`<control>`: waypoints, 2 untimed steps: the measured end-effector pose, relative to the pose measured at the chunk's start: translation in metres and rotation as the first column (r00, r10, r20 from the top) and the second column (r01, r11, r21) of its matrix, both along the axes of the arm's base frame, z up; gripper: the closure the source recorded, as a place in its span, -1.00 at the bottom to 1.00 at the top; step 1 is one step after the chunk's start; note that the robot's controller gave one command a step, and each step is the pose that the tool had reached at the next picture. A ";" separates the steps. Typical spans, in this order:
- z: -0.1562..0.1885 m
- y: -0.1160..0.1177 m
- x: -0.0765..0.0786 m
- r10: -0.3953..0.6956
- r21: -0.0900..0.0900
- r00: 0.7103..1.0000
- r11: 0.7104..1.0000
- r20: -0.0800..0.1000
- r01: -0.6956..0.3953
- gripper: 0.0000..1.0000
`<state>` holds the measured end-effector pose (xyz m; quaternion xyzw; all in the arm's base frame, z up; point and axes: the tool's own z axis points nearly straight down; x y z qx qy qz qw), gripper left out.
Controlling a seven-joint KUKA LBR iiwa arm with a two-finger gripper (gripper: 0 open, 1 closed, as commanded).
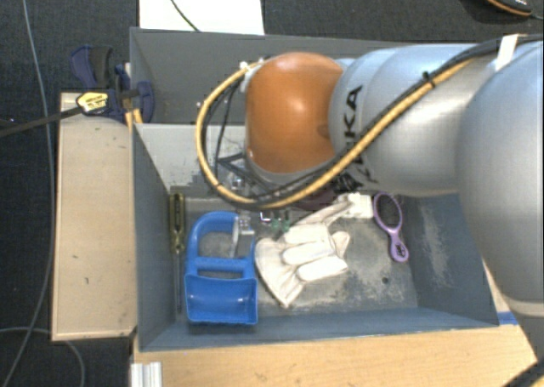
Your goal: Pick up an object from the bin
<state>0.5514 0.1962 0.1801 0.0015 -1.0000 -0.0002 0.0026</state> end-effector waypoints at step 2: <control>-0.110 0.002 0.024 -0.243 0.002 0.970 0.970 0.004 0.243 -1.00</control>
Offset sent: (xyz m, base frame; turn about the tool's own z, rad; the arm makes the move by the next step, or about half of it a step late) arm 0.0226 0.0019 -0.1101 0.2449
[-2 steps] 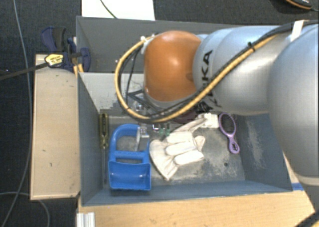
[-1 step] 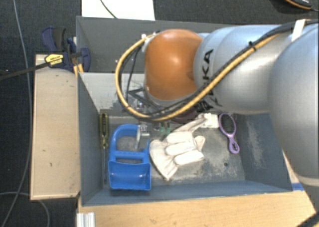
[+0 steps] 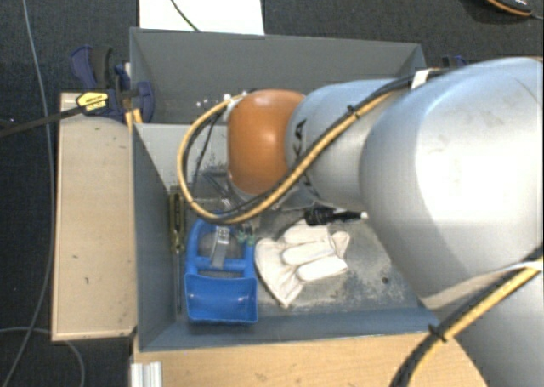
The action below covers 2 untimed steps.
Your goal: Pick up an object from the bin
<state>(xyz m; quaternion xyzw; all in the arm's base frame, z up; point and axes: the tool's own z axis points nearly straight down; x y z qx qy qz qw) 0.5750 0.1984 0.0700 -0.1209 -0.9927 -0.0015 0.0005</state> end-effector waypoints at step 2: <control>0.031 0.004 -0.011 -0.072 -0.001 0.997 0.997 0.000 0.072 -1.00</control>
Offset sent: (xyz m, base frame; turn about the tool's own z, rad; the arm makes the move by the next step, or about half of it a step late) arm -0.0114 0.0031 0.0300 0.0747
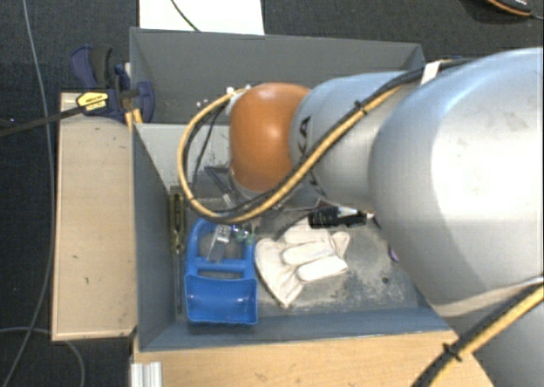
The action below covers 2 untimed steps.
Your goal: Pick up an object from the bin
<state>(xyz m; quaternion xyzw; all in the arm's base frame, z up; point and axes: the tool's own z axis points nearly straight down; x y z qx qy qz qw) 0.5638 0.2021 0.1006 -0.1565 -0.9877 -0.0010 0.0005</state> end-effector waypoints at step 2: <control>-0.029 -0.008 0.002 -0.128 -0.001 0.992 0.992 0.002 0.128 1.00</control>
Offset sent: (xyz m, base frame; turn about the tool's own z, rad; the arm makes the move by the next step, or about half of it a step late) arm 0.0000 -0.0071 -0.0306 0.1265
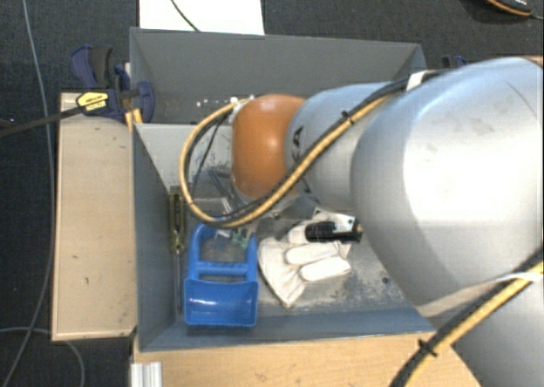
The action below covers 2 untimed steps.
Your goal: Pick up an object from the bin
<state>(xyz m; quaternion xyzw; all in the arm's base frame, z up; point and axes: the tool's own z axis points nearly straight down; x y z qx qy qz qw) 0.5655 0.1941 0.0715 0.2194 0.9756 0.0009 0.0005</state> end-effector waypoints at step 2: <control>0.001 0.000 0.000 -0.001 0.000 1.000 1.000 0.002 0.001 1.00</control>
Offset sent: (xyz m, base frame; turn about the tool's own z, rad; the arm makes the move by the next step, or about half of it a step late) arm 0.0000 0.0001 0.0025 0.0004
